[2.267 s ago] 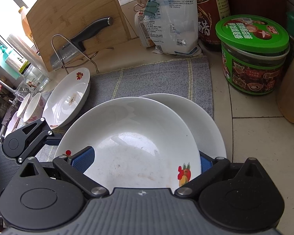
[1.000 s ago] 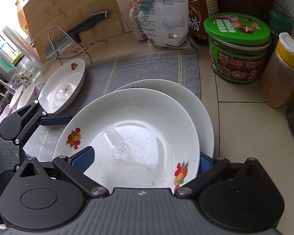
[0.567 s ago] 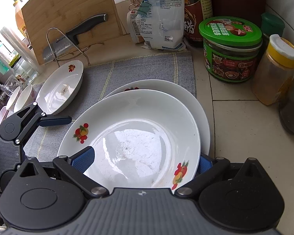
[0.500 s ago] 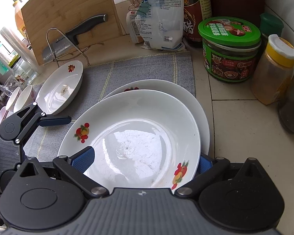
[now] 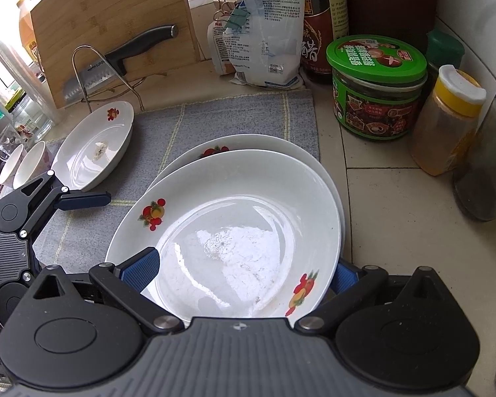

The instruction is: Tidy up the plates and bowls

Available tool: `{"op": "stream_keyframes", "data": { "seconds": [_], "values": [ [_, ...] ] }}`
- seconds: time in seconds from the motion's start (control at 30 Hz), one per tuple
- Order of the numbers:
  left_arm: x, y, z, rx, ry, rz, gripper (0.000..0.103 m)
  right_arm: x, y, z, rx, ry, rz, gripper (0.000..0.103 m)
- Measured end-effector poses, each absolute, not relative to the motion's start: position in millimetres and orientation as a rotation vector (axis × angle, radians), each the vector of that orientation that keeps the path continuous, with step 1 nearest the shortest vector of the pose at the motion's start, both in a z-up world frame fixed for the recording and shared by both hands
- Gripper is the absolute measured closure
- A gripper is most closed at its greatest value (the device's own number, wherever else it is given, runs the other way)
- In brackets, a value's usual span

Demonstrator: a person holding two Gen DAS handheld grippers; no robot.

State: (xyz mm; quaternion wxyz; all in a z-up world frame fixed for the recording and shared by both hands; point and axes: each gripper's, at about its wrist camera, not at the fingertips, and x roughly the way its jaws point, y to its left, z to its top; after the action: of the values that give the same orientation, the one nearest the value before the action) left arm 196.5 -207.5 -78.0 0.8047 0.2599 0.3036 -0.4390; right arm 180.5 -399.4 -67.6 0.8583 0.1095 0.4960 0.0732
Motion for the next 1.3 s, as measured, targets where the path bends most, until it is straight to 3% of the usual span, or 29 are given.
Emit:
{"op": "stream_keyframes", "data": {
  "seconds": [0.8, 1.3],
  "values": [
    [181, -171, -63, 0.495, 0.639, -0.882, 0.001, 177, -381, -74, 0.082, 1.074, 0.021, 0.0],
    [171, -104, -53, 0.368, 0.643, -0.729, 0.001, 172, -327, -47, 0.007, 0.961, 0.124, 0.0]
  ]
}}
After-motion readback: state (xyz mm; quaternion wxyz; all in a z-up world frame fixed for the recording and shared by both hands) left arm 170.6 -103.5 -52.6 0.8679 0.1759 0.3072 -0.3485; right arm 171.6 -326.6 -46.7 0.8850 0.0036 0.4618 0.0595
